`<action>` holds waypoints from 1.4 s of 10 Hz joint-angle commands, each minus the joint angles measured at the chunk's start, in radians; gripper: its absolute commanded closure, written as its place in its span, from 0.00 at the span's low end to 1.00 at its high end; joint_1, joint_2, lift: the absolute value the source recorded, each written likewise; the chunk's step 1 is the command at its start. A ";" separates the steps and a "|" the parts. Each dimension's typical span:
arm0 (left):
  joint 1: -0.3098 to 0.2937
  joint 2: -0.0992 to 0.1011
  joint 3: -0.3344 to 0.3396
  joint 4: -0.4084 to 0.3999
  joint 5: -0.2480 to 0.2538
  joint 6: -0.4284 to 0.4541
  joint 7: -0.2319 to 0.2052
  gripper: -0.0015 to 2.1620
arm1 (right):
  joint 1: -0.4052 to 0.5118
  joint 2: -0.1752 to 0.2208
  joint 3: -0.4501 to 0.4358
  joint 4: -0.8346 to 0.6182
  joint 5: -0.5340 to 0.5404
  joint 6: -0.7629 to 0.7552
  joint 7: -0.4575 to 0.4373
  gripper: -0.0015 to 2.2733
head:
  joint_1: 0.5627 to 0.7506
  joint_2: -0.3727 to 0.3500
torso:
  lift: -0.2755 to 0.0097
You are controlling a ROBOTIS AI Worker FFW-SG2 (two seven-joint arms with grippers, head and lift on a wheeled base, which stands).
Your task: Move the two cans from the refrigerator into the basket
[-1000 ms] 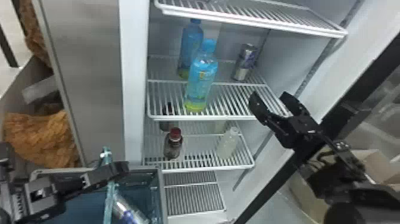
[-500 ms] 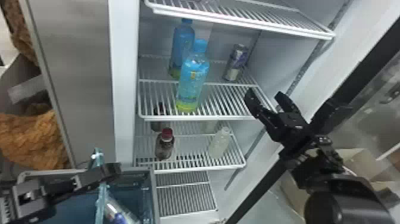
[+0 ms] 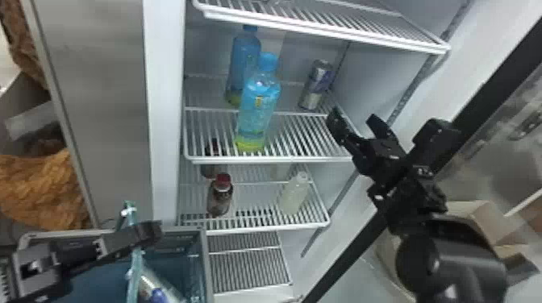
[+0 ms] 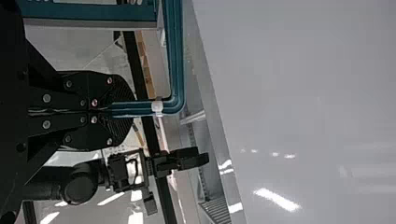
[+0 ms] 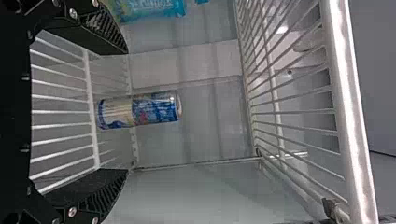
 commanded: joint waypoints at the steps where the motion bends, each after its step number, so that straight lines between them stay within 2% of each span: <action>1: 0.000 0.000 0.001 0.000 0.000 0.000 0.000 0.55 | -0.041 -0.002 0.011 0.039 0.014 -0.001 -0.010 0.06 | 0.70 0.06 | 0.84; 10: -0.007 0.000 -0.009 0.015 0.004 -0.007 0.001 0.55 | -0.287 -0.011 0.085 0.329 0.119 -0.001 -0.030 0.06 | 0.70 0.09 | 0.84; 14: -0.009 0.000 -0.017 0.025 0.008 -0.012 0.003 0.55 | -0.397 -0.014 0.119 0.459 0.151 0.002 -0.036 0.06 | 0.63 0.10 | 0.84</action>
